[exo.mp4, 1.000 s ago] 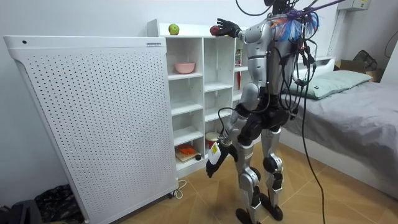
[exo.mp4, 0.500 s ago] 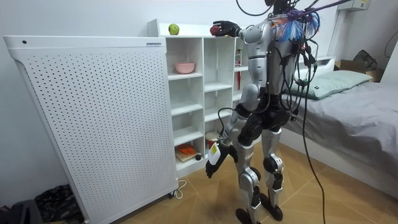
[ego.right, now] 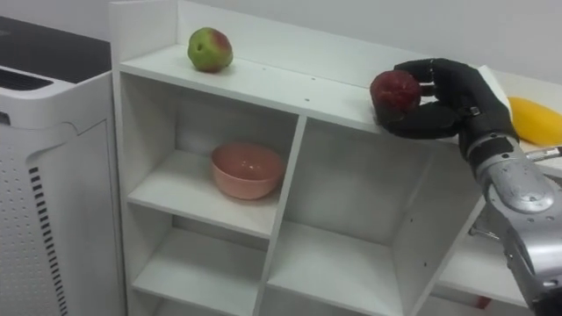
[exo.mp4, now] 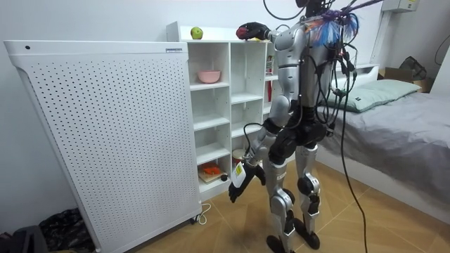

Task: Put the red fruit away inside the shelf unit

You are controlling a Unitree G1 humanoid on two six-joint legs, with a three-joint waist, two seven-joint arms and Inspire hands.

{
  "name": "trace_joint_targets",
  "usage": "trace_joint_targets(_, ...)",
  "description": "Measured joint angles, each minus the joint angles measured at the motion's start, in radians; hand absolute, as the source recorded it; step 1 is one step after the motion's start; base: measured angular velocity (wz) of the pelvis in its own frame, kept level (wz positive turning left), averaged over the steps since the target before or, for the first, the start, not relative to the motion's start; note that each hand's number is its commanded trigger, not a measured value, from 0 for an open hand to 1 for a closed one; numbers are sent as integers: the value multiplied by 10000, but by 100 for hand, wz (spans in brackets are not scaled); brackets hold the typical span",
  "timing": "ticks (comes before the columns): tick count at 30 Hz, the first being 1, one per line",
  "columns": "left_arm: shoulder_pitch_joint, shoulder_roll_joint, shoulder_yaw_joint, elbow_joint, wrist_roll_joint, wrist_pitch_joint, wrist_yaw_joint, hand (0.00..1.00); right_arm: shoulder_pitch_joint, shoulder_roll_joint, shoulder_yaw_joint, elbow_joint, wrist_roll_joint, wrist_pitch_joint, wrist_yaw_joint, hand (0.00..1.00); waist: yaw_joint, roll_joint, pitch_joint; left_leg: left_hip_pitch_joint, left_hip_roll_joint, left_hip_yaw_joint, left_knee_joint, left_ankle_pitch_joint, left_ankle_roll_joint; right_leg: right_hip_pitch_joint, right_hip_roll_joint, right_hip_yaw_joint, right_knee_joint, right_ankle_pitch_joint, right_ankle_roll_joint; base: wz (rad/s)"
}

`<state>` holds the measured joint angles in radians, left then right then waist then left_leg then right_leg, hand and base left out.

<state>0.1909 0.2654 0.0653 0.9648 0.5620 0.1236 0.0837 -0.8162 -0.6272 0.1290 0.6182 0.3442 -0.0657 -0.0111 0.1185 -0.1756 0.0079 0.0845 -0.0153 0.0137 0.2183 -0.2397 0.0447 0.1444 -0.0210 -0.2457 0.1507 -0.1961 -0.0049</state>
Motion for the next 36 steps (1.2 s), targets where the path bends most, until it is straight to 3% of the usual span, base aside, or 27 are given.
trace_joint_targets(7, 80, 18, -97, 1, -1, -24, 45, 0, 42, 4, 85, -318, 235, 47, 83, 100, -59, 16, 11, 105, 4, -69, -28, 0, 0, 123, 12, -13, -4, -1, 0, 4)
trace_joint_targets(13, 97, -64, -112, 56, -9, -63, 381, 0, 520, 77, 78, -2943, 1246, 138, 114, 100, -254, 348, -38, -46, 11, 82, 22, 0, -1, -48, 3, 65, 5, 9, -14, -5)
trace_joint_targets(14, 97, -122, -120, 66, -10, -108, 470, 0, 809, 209, 68, -3520, 1226, 130, 128, 100, -260, 445, -76, -2, 10, 111, 21, 0, 0, -13, 2, 178, 3, 10, -15, -7)
trace_joint_targets(18, -37, -265, -216, 80, -9, -210, 642, 0, 2199, 1093, 61, -5157, 1228, 127, 489, 100, -247, 665, -66, 91, 16, 207, -48, 3, -1, 1, 14, 316, 3, 10, -15, -9)
trace_joint_targets(21, -14, -323, -399, 48, -162, -215, 640, 0, 2979, 1531, 67, -5713, 1463, 284, 615, 100, -76, 787, -74, 111, 31, 403, -51, 3, 0, -47, 12, 442, 7, 12, -19, -18)
trace_joint_targets(23, -5, -326, -598, 56, -217, -209, 640, 0, 3272, 1595, 95, -6054, 1821, 412, 636, 100, -58, 893, -79, 55, 25, 415, -47, 13, 16, -106, -1, 452, 20, 23, -36, -5)
trace_joint_targets(27, -68, -345, -716, 389, -217, -200, 641, 0, 3308, 1915, 115, -6224, 2207, 419, 829, 100, -63, 1048, -141, -30, 37, 451, -50, 37, 18, -219, 12, 530, 39, 40, -61, -2)
trace_joint_targets(33, -94, -376, -1429, 501, -581, -183, 859, 0, 3919, 2652, 556, -5648, 3019, 330, 959, 100, -81, 1178, -62, -413, 39, 419, 127, 36, 19, -465, 5, 497, 55, 95, -70, 2)
trace_joint_targets(36, -550, -479, -1567, 598, -793, -187, 877, 0, 4173, 2940, 833, -4472, 3262, 390, 1115, 100, -75, 1295, -27, -1028, 39, 351, 433, 64, 65, -999, -31, 384, 208, 179, -78, 9)
